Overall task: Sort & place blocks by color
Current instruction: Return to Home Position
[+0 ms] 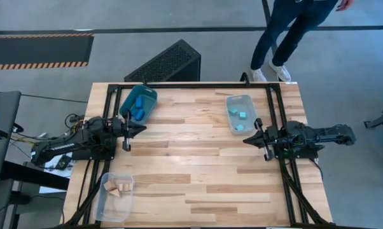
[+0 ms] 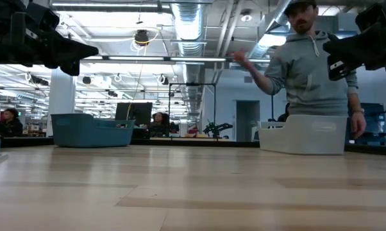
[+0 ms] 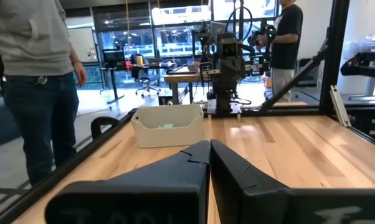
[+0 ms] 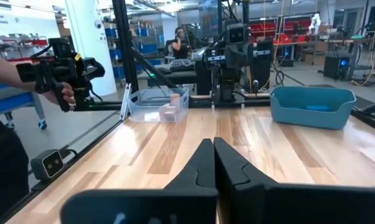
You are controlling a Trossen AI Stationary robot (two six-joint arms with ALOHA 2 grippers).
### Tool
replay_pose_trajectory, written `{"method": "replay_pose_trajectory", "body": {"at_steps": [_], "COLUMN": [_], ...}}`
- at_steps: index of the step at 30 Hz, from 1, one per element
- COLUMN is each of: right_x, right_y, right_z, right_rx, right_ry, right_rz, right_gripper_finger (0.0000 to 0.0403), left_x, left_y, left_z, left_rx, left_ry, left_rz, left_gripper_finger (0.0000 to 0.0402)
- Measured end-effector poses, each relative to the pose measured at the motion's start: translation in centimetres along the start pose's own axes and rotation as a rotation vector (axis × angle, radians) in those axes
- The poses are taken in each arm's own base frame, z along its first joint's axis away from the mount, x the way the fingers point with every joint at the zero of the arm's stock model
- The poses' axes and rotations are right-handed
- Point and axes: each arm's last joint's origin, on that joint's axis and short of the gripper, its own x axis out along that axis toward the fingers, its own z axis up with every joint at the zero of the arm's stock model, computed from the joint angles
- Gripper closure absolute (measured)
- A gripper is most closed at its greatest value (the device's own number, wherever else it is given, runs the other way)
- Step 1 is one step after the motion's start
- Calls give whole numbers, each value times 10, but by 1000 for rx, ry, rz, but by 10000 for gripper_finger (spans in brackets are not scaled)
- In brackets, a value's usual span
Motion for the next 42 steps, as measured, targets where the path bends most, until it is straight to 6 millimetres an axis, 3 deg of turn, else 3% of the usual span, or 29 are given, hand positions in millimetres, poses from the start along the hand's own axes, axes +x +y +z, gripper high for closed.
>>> {"method": "replay_pose_trajectory", "body": {"at_steps": [15,30,42], "right_x": [0,2,5], "right_y": [0,-1,3], "right_z": [-1,-5,-6], "right_rx": [46,95,48], "right_ry": [7,57,72], "right_rz": [-3,-10,67], "right_gripper_finger": [389,388,399], "left_x": [0,3,5], "left_y": [0,2,-8], "left_z": [-1,-5,-5], "left_rx": [17,-78,-150], "left_ry": [2,51,63], "left_rz": [5,47,-173], "left_gripper_finger": [400,400,400]}}
